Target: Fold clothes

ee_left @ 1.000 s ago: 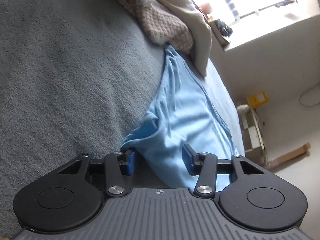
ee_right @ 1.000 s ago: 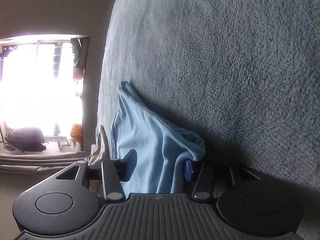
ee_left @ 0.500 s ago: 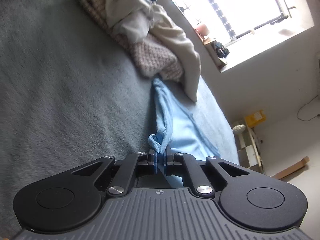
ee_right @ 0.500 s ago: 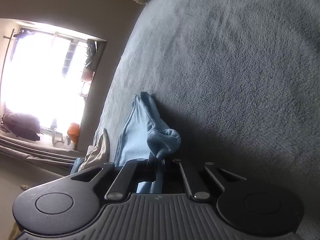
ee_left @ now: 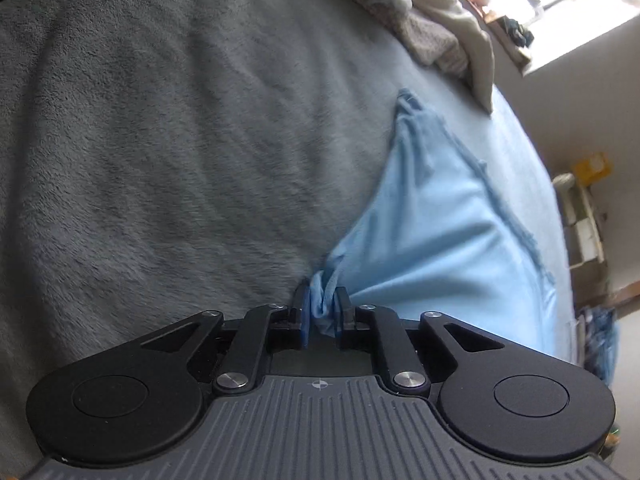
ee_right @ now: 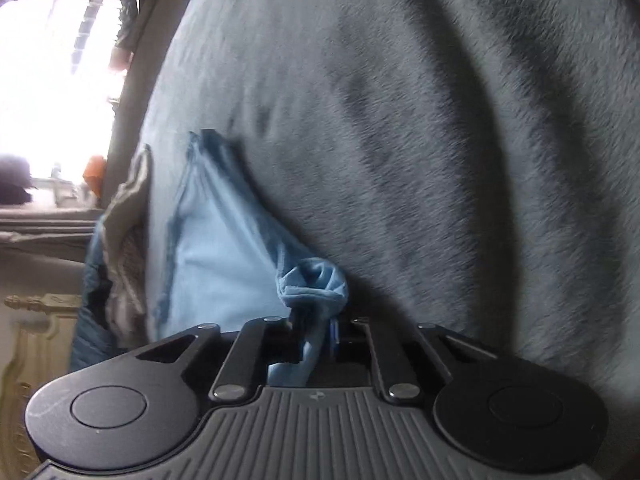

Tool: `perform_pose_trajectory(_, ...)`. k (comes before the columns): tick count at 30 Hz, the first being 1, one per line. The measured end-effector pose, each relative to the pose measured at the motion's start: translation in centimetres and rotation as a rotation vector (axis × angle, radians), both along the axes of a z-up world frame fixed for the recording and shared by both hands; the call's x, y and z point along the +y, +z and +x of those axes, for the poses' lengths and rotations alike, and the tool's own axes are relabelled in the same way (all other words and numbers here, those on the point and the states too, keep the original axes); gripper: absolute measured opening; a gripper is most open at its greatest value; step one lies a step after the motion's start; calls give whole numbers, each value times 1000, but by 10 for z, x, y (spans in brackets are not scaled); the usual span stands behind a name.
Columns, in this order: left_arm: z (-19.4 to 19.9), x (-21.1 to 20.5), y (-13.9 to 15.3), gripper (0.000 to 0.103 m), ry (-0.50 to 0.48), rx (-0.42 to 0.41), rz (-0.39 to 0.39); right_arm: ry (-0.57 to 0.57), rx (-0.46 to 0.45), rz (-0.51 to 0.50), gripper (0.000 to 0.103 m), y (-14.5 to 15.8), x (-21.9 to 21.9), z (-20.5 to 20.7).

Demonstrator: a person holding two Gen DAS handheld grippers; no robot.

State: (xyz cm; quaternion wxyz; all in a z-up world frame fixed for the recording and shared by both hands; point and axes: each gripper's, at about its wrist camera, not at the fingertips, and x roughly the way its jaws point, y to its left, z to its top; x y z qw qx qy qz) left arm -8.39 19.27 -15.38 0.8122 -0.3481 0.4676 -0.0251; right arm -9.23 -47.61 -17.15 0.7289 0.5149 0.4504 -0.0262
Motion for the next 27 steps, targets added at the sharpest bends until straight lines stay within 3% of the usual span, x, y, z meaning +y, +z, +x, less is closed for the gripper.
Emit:
perform_pose_trajectory(2,0,3,5,18,-5,-25,20,1,-32,-45,30,14,-8,-3)
perform_pose_trajectory(3,-1,2,15,25,-8,-60,83,-1,-53,-111,39,27,-13,-6)
perform_pose_trajectory(4,-2,1,25,32,-11,-96,146,3,-77,-188,41,41,-15,-9)
perform_pose_trajectory(6,-4,-1,44,34,-21,-165,262,31,-128,-330,41,67,-16,-17)
perform_pose_trajectory(11,1,-32,63,34,-182,-299,355,367,-269,-576,40,94,46,-10)
perform_pose_trajectory(14,11,-65,54,34,-323,-326,367,550,-361,-670,38,90,97,-3)
perform_pose_trajectory(16,9,-83,44,34,-393,-331,405,685,-428,-715,28,86,127,-4)
perform_pose_trajectory(18,6,-98,34,34,-451,-330,447,800,-451,-776,27,77,148,-5)
perform_pose_trajectory(21,2,-90,19,33,-393,-272,545,821,-372,-897,23,61,143,-5)
perform_pose_trajectory(24,-1,-63,26,32,-300,-247,527,733,-306,-929,22,61,120,-4)
perform_pose_trajectory(27,-1,-50,37,33,-265,-264,520,667,-326,-943,23,75,108,-7)
